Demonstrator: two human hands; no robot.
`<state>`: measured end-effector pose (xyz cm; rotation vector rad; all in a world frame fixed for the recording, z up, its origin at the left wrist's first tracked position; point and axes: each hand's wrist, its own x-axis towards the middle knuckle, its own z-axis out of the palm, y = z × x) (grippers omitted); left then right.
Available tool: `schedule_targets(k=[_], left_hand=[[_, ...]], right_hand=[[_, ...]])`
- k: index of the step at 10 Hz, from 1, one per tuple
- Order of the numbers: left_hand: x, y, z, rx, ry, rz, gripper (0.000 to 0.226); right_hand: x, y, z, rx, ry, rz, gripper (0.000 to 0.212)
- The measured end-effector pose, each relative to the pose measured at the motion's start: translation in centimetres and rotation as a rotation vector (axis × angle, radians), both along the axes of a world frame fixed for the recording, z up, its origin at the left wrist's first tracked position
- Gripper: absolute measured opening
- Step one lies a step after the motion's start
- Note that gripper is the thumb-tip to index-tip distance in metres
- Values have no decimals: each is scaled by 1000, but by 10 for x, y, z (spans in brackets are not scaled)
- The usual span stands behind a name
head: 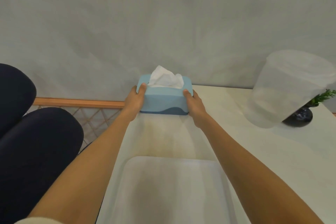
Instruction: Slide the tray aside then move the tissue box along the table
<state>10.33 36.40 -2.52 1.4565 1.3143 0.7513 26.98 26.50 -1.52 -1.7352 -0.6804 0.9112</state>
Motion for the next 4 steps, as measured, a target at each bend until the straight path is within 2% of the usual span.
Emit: schedule_targets(k=[1, 2, 3, 4], left_hand=[[-1, 2, 6, 46, 79, 29, 73], [-4, -12, 15, 49, 137, 25, 73], [-5, -32, 27, 138, 187, 43, 58], [-8, -62, 45, 247, 192, 45, 55]], right_hand=[[1, -2, 1, -43, 8, 17, 66], [4, -15, 5, -113, 19, 15, 74], [14, -32, 12, -126, 0, -2, 70], [17, -60, 32, -134, -117, 11, 63]])
